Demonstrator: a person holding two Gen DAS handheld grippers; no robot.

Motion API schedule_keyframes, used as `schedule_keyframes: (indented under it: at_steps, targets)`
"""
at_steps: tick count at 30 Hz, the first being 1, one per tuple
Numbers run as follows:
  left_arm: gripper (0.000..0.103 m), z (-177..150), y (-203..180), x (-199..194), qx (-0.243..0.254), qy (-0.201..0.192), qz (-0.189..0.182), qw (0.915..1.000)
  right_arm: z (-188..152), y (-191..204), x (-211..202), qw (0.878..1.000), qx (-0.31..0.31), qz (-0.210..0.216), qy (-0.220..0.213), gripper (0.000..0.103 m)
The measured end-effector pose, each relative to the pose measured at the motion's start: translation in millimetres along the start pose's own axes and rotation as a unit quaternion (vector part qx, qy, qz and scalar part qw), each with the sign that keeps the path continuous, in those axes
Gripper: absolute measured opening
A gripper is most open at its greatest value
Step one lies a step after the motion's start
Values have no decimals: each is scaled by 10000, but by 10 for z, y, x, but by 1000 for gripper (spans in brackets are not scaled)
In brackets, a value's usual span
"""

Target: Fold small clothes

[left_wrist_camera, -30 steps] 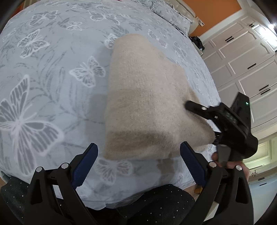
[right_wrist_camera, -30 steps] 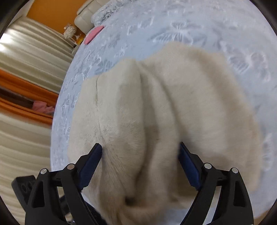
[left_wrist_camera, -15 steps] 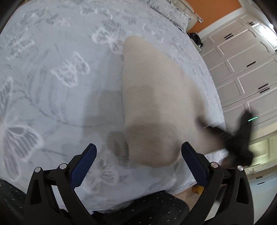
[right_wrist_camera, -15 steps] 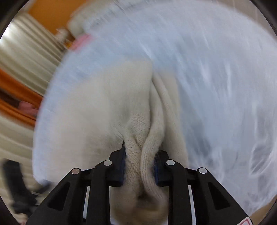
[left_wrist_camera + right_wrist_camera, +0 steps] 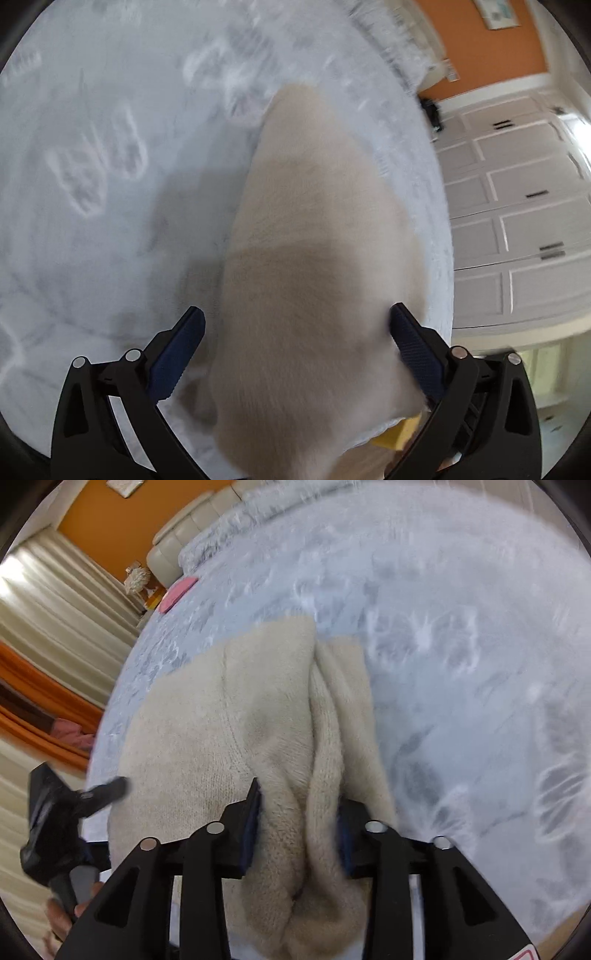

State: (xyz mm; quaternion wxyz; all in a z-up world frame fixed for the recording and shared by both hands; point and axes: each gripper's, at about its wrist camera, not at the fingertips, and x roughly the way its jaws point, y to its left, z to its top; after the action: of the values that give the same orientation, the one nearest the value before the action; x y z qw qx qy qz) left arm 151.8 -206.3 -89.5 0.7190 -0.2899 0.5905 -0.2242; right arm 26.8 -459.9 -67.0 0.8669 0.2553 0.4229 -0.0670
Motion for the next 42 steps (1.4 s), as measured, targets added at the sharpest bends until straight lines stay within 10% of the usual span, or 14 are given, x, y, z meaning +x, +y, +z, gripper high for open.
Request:
schedule_keyframes:
  at_steps: [2,5,9,12,18,22,24,27,42]
  targets:
    - [98,33,67,141,-243,164,-90,9995,35,19,-19,9985,-233,-435,-215,89]
    - [98,42,145,205,-477,141,-246,9985,25,-203,390,9978,139,-121,643,88]
    - [56,94,57,155,-131,217,-388,9989,51,-304,419,9854,1176,985,744,41]
    - [47,176,-35,-113,72,100,-506,9986,175,46,77,9853,819,1437,426,35]
    - [51,211,-45,-1134,591,-644,-520,9948,6,638,-144,9825,252,1827,274,37]
    - [71,20,345,-1091,979,-800,692,9896,-505,687,573,9877,74,883,1291,47]
    - [71,-104,597,-886,1096,-680,1607,9785,-517,727,402,9899,236,987,989,54]
    - [76,-245,647,-1140,918,-1176,1219,9813,-446,929,52,9959,-167,701,552,57]
    - [76,-467,604,-1461,1680,-1373,2103,9533,-771,1195,-134,9989,-273,130,344,64]
